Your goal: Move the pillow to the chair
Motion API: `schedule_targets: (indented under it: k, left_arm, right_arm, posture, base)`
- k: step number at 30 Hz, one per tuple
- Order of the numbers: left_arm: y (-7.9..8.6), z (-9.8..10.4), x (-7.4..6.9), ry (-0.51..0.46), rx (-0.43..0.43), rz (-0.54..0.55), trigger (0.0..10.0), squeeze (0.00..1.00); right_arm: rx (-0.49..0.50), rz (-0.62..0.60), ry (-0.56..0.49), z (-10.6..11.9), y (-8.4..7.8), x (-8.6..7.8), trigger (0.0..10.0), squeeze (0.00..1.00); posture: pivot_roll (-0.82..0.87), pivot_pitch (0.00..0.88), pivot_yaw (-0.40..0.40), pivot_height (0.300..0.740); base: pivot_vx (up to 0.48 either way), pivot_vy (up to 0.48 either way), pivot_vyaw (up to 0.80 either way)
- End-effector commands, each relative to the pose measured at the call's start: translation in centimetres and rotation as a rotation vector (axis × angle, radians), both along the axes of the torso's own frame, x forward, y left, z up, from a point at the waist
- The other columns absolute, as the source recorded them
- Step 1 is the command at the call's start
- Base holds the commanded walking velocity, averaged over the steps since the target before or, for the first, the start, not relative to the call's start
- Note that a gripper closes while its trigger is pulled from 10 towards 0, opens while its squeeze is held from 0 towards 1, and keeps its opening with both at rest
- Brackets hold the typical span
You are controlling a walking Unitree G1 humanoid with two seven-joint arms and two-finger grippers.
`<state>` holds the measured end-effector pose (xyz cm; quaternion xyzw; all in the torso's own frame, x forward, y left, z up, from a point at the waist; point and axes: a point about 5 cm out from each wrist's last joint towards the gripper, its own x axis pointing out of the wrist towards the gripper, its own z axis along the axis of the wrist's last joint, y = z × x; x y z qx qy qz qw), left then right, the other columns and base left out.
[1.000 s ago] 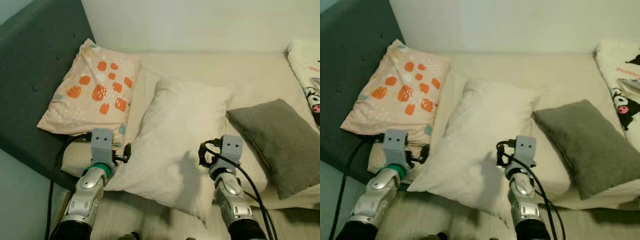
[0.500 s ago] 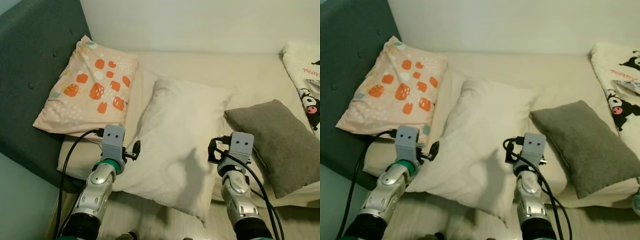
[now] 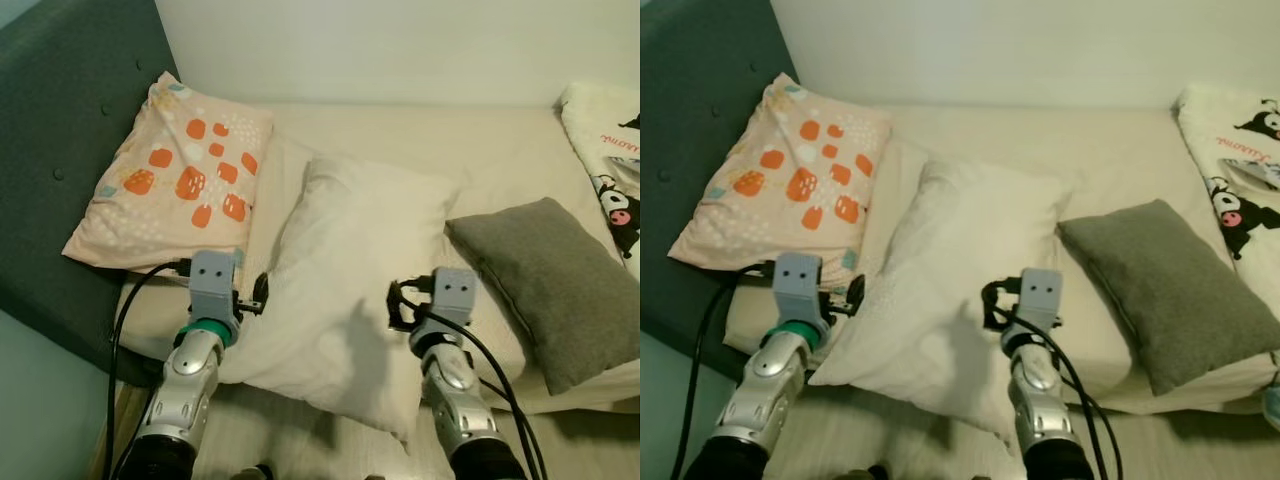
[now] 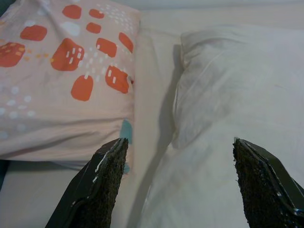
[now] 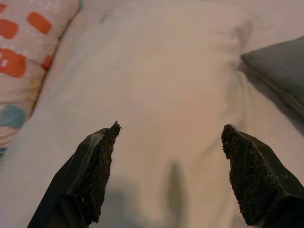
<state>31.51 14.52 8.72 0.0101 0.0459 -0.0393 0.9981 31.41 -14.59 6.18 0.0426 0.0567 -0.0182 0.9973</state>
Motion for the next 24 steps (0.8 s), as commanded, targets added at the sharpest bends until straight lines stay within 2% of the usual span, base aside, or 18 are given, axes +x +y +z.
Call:
schedule_targets:
  k: [1,4,24]
  left_arm:
    - [0.3,-0.15,-0.25,-0.004,-0.008,0.016,10.0,0.0]
    - [0.46,0.09,-0.12,-0.017,-0.011,0.022,10.0,0.0]
    - [0.84,0.37,-0.16,-0.027,-0.017,0.026,10.0,0.0]
  right_arm:
    - [0.005,0.005,0.024,-0.5,0.05,-0.36,10.0,0.0]
    - [0.009,0.029,0.031,-0.57,0.45,-0.31,10.0,0.0]
    - [0.02,0.042,0.053,-0.93,0.76,-0.34,10.0,0.0]
  posture:
    - [0.06,0.054,0.077,0.74]
    - [0.07,0.053,0.077,0.74]
    - [0.09,0.054,0.081,0.74]
  base:
    - [0.251,0.0,0.0]
    - [0.294,0.0,-0.8]
    - [0.314,0.0,0.0]
